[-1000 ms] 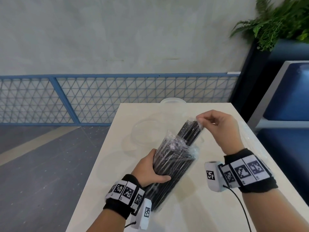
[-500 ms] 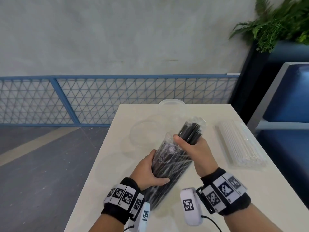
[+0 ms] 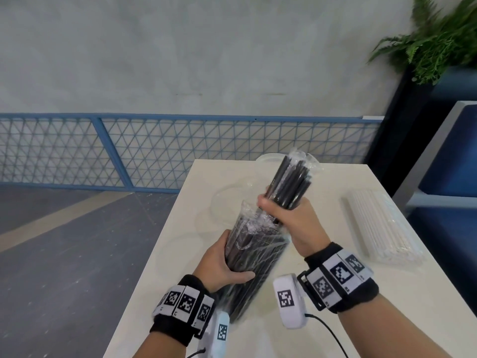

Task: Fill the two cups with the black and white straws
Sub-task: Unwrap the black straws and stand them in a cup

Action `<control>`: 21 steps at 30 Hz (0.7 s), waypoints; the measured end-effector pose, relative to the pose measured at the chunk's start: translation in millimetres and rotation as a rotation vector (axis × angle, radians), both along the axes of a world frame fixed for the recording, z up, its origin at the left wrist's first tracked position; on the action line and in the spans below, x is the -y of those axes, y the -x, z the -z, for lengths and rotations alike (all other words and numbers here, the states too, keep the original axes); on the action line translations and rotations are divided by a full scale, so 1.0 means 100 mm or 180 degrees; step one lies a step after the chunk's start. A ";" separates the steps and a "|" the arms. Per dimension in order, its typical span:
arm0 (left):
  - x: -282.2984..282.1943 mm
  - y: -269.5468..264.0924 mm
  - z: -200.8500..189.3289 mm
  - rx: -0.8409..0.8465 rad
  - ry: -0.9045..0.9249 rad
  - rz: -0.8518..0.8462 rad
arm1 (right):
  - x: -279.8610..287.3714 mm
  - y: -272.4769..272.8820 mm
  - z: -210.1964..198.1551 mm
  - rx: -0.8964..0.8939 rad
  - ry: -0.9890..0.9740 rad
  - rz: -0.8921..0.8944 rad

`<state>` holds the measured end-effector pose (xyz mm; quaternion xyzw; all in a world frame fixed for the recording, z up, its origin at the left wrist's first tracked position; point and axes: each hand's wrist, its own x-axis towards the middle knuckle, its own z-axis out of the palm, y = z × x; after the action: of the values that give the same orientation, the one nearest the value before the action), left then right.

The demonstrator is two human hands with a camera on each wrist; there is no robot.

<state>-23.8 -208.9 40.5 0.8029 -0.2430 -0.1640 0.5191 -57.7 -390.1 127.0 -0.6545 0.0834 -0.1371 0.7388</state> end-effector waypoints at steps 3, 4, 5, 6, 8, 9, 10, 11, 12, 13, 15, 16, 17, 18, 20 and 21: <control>-0.03 0.00 -0.02 -0.0026 0.0068 -0.0008 | -0.14 0.00 0.08 -0.0184 0.0009 -0.0092; -0.04 -0.01 -0.02 -0.0018 0.0081 -0.0027 | -0.15 -0.02 0.07 -0.0157 -0.0031 -0.0027; -0.06 -0.01 -0.02 -0.0008 0.0091 -0.0038 | -0.16 -0.04 0.04 -0.0097 -0.0092 0.0039; -0.07 -0.02 -0.02 0.0001 0.0095 -0.0044 | -0.15 -0.06 -0.01 -0.0010 -0.0163 0.0107; -0.12 -0.02 -0.03 0.0013 0.0050 -0.0060 | -0.13 -0.13 -0.11 0.0214 -0.0334 0.0246; -0.13 -0.02 -0.04 0.0015 0.0023 -0.0062 | -0.11 -0.16 -0.16 0.0298 -0.0420 0.0289; -0.14 -0.02 -0.04 0.0023 0.0012 -0.0075 | -0.10 -0.18 -0.18 0.0334 -0.0448 0.0291; -0.16 -0.02 -0.05 0.0038 0.0025 -0.0111 | -0.12 -0.20 -0.19 0.0288 -0.0367 0.0231; -0.17 -0.02 -0.05 0.0041 0.0058 -0.0161 | -0.16 -0.21 -0.17 0.0166 -0.0186 0.0105; -0.19 -0.02 -0.05 0.0032 0.0099 -0.0205 | -0.21 -0.21 -0.13 0.0012 0.0004 -0.0064; -0.23 -0.04 -0.04 0.0031 0.0152 -0.0239 | -0.33 -0.21 -0.04 -0.0221 0.0130 -0.0251; -0.25 -0.05 -0.03 0.0027 0.0159 -0.0250 | -0.36 -0.22 -0.02 -0.0221 0.0065 -0.0209; -0.27 -0.06 -0.03 0.0028 0.0167 -0.0269 | -0.37 -0.25 -0.03 -0.0167 -0.0024 -0.0131; -0.30 -0.07 -0.02 0.0030 0.0162 -0.0300 | -0.37 -0.28 -0.06 -0.0107 -0.0121 -0.0026; -0.37 -0.10 0.00 0.0031 0.0156 -0.0373 | -0.37 -0.36 -0.15 -0.0002 -0.0368 0.0165; -0.40 -0.11 0.01 0.0028 0.0158 -0.0423 | -0.37 -0.39 -0.20 0.0041 -0.0468 0.0224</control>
<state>-13.2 -169.0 39.9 0.8048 -0.1954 -0.1197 0.5475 -18.3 -352.8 146.8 -0.5943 0.1115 -0.1607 0.7801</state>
